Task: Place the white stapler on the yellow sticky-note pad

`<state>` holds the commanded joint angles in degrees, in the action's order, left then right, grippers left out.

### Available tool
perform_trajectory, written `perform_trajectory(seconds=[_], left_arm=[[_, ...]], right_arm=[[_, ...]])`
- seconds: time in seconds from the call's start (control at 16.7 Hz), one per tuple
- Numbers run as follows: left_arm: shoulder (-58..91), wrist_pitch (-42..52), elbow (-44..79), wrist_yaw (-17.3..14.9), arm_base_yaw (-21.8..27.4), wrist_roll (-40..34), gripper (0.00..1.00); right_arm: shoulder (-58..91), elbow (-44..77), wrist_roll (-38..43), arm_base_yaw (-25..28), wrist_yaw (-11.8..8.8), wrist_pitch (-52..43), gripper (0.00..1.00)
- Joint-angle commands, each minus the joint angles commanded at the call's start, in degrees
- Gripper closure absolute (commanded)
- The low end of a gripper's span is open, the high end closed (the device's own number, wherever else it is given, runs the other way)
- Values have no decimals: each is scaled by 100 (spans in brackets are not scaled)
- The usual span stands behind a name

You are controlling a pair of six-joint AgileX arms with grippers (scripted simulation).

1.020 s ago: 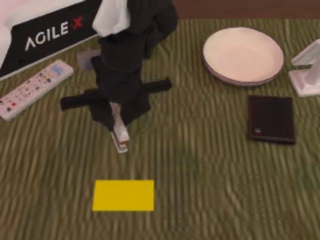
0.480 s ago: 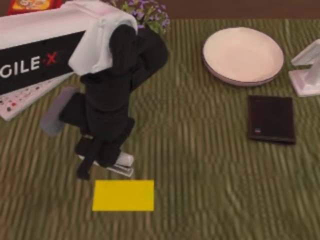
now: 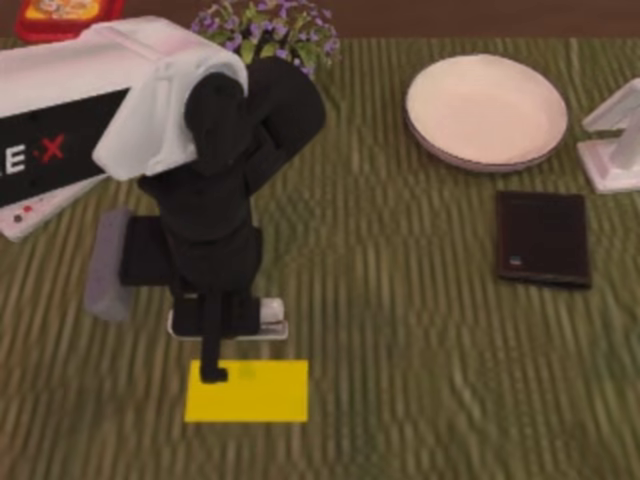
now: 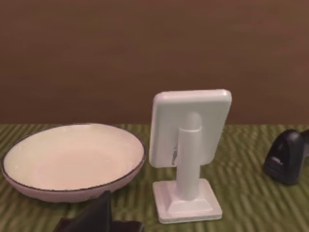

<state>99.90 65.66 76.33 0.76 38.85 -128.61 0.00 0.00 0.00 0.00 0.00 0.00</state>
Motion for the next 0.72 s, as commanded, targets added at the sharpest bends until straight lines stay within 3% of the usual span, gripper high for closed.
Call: perform_trajectory(seconds=[0.36,0.72], left_arm=[[52,-79,-47,8,-29,19,100],[515,-1482,-912,12,-43,29,100]], right_arm=[[0,0,0,0,0,0,0],[0,0,0,0,0,0,0]])
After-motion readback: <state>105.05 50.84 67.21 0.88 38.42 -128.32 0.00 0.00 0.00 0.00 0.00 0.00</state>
